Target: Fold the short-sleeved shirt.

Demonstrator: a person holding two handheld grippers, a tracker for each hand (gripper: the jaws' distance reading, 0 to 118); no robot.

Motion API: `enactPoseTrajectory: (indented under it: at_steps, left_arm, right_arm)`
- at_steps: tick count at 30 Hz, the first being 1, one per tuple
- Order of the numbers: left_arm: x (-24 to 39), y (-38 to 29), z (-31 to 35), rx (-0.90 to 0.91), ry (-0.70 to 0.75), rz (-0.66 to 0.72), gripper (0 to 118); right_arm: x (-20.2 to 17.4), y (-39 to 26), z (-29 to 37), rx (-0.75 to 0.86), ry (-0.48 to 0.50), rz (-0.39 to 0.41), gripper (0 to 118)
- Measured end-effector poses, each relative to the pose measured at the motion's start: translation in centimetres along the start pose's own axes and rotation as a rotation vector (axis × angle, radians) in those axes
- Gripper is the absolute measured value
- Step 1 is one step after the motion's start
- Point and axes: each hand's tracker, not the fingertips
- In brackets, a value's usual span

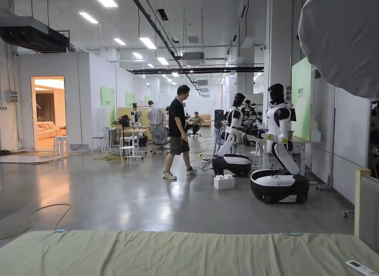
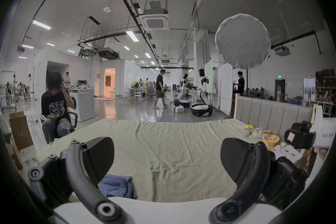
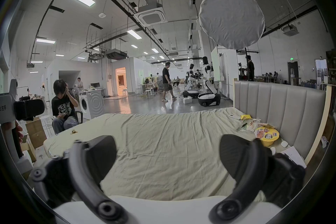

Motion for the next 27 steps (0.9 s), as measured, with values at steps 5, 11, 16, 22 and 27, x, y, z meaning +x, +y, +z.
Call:
enactPoseTrajectory:
  at_steps: [5, 11, 16, 22, 27]
  left_arm:
    - [0.8, -0.1, 0.2, 0.004, 0.000, -0.062, 118]
    - [1.1, 0.1, 0.3, 0.017, -0.024, -0.063, 118]
    - [1.2, 0.1, 0.3, 0.012, -0.031, -0.071, 118]
    - [1.2, 0.0, 0.3, 0.006, -0.026, -0.059, 118]
    - [1.0, 0.0, 0.3, 0.003, -0.022, -0.046, 118]
  right_arm:
    - [0.2, -0.1, 0.1, 0.006, 0.007, -0.032, 118]
    - [0.3, 0.0, 0.2, -0.003, 0.007, -0.018, 118]
    - [0.2, 0.0, 0.2, -0.007, -0.001, -0.021, 118]
    - [0.2, -0.2, 0.1, -0.025, 0.004, -0.009, 118]
    - [0.0, 0.0, 0.2, -0.015, 0.014, 0.013, 118]
